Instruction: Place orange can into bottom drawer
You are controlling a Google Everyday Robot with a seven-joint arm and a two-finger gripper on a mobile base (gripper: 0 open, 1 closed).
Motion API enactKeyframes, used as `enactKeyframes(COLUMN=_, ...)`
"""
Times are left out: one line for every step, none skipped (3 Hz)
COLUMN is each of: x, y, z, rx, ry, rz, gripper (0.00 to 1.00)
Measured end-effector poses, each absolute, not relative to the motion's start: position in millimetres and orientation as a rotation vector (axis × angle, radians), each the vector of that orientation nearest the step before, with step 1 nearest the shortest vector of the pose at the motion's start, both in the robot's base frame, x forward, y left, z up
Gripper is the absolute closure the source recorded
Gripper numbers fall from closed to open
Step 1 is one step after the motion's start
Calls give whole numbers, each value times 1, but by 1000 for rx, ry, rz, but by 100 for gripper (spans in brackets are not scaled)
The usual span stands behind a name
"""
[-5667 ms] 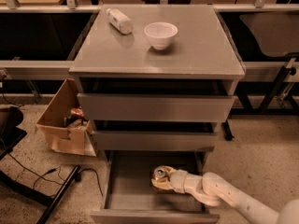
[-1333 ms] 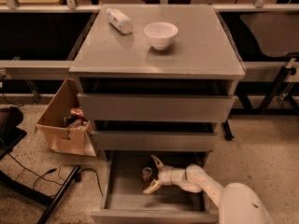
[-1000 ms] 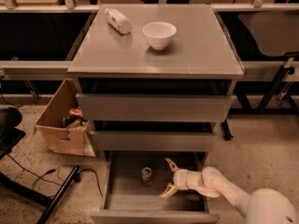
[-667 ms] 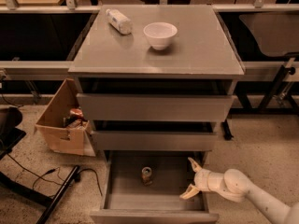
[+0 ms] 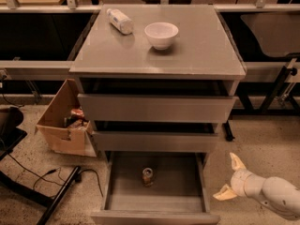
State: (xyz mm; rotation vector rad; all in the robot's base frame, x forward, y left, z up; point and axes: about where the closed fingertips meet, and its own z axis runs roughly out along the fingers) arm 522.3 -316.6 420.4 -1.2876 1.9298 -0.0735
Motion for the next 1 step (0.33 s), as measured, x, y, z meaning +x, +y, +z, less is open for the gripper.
enactKeyframes(x=500, y=-284, z=475, rx=-1320, ry=1938, rz=-95, gripper=0)
